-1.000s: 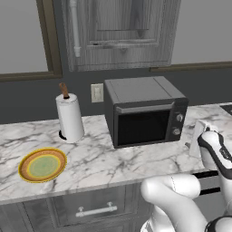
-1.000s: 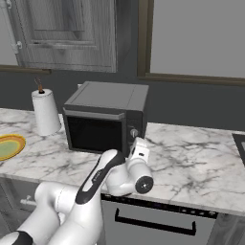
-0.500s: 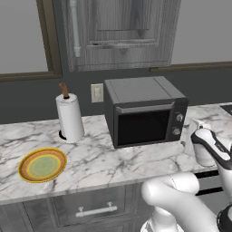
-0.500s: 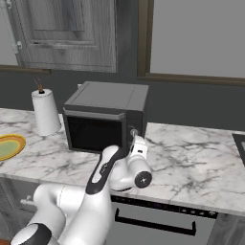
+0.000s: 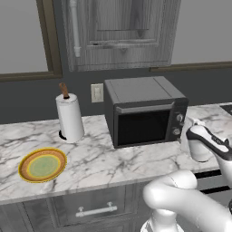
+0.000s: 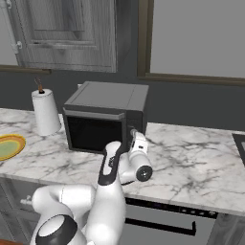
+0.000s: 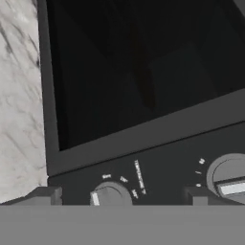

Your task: Pull the toaster oven rack outwards. Pick up the baguette from the plate and place it on the toaster oven rack. Close the toaster oven door fully and set the temperature to the lowest setting.

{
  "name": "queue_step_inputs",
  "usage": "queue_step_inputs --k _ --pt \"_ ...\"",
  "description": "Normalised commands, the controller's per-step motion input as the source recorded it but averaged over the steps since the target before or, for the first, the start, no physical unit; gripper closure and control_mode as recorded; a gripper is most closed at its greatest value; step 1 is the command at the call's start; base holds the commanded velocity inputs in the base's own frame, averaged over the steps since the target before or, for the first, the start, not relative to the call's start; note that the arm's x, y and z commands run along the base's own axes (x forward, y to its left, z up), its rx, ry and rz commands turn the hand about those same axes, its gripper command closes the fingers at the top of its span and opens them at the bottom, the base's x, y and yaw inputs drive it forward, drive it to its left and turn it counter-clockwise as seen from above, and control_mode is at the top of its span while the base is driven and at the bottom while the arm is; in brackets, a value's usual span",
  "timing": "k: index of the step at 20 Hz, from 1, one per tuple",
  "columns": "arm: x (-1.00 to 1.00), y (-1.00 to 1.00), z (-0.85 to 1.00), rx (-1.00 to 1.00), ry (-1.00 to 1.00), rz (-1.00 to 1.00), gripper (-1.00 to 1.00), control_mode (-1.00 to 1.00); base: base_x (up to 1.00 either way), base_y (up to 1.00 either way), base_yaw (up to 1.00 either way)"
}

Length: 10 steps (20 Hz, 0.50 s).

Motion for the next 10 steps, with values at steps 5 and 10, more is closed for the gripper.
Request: queue_step_inputs --k 5,10 --pt "0.26 -0.07 -0.08 0.0 0.0 0.0 -1.0 -1.0 0.0 0.0 0.0" --pt "0.08 -0.12 -0.16 -0.03 0.0 0.0 -1.0 -1.0 0.0 0.0 0.0"
